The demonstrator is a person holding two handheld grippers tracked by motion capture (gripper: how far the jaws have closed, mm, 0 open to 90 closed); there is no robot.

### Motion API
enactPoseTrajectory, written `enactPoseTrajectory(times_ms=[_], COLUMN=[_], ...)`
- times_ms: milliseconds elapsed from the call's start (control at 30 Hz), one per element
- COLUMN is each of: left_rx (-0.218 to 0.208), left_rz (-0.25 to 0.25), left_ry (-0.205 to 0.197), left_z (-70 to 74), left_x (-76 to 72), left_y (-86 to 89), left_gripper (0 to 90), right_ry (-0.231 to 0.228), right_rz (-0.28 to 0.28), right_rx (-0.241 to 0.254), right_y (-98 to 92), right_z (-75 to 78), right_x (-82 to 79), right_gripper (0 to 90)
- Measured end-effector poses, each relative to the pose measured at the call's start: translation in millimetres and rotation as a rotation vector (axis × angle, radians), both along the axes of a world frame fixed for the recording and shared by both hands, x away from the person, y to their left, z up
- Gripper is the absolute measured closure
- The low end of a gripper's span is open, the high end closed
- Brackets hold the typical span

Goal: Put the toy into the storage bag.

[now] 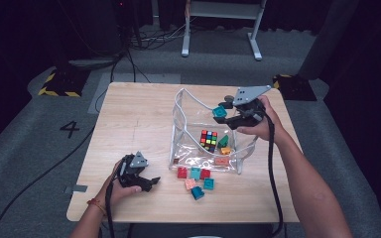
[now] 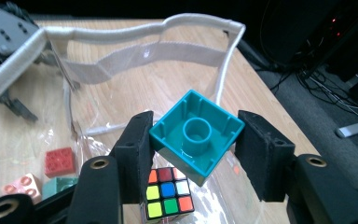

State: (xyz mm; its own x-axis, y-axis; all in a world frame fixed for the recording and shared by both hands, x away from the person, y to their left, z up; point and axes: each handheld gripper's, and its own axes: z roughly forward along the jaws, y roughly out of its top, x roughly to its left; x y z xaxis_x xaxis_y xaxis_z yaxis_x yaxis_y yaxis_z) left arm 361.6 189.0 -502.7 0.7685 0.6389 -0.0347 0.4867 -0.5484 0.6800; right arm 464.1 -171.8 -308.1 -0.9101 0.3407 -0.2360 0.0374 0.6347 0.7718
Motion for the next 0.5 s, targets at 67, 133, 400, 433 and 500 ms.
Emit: enactPoseTrajectory(times_ms=[67,133,400,433,500], left_rx=[0.0,0.001,0.0,-0.001,0.002], left_rz=[0.003,0.002,0.001,0.0,0.002], left_ry=[0.002,0.001,0.002,0.0,0.002], left_z=[0.0,0.0,0.0,0.0,0.1], left_x=[-0.2,-0.1,0.0,0.0,-0.1], left_y=[0.0,0.0,0.0,0.0,0.1], left_gripper=[14.3,14.2,14.3,14.2,14.2], right_ry=[0.005,0.012,0.02,0.03,0.033], right_rz=[0.013,0.016,0.028,0.025,0.025], right_rx=[-0.022,-0.05,-0.163,-0.178,-0.21], right_y=[6.6,12.5,29.6,31.1,33.5], right_z=[-1.3,-2.7,-11.8,-12.7,-14.4], right_x=[1.1,3.0,11.0,11.5,13.6], right_gripper=[48.2,48.2,48.2,48.2,48.1])
